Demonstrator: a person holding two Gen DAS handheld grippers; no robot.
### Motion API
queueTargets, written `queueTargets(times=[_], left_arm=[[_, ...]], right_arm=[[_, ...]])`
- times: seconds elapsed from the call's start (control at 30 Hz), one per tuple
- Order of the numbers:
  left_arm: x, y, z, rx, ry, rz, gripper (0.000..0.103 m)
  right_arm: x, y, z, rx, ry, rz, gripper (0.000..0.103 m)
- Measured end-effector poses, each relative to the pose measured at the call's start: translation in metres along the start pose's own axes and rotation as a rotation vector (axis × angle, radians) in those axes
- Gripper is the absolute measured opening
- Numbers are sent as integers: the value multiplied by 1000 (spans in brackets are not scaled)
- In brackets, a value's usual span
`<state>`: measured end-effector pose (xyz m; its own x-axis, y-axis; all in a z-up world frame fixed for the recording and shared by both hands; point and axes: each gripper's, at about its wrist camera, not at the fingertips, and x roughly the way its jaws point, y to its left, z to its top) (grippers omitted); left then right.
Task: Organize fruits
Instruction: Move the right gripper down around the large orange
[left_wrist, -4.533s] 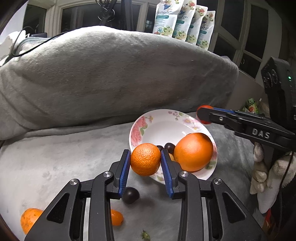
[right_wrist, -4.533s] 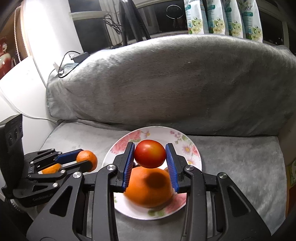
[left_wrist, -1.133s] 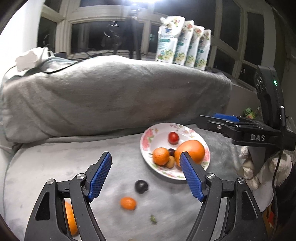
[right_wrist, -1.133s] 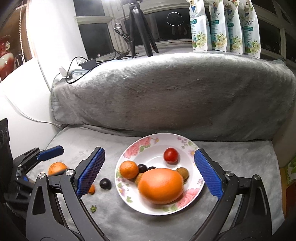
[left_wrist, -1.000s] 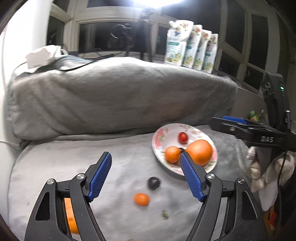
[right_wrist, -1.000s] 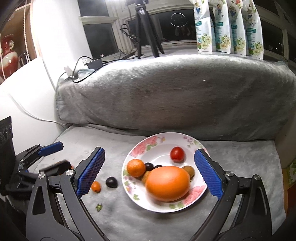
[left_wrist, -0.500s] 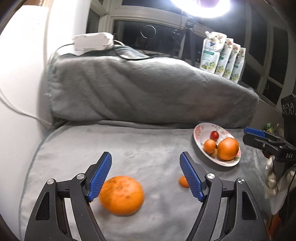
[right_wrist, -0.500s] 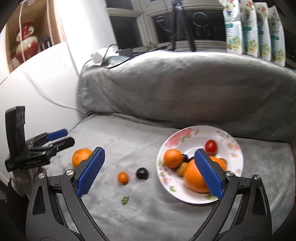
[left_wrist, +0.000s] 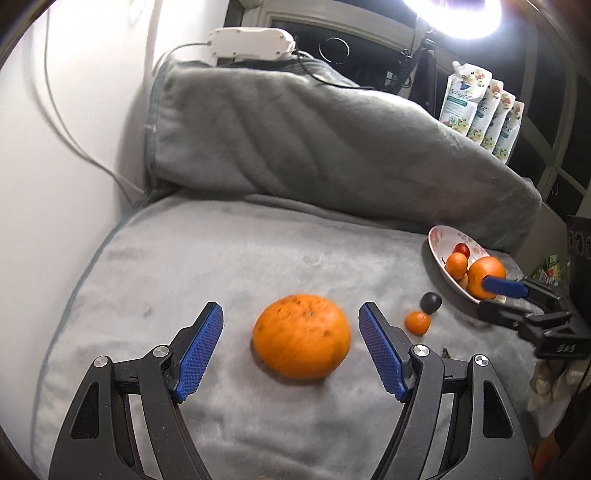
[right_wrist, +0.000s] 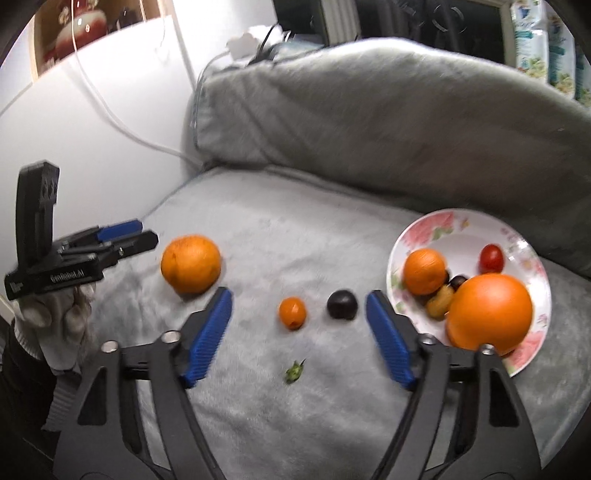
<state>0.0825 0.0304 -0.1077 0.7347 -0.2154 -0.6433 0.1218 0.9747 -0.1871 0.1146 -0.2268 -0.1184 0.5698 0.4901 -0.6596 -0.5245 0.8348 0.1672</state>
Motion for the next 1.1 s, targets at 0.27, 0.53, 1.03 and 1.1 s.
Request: queueTargets(times=[0.27, 0.53, 1.03, 1.1], left_arm=[[4, 7, -10, -25, 22, -5, 76], [-3, 11, -14, -38, 8, -6, 76], [-13, -15, -18, 19, -31, -44, 76], [-13, -18, -19, 34, -32, -40, 76]], right_arm=[[21, 7, -9, -16, 57, 8, 62], [37, 6, -15, -24, 102, -9, 52], [40, -5, -12, 1, 104, -28, 43], [40, -5, -12, 10, 103, -21, 42]])
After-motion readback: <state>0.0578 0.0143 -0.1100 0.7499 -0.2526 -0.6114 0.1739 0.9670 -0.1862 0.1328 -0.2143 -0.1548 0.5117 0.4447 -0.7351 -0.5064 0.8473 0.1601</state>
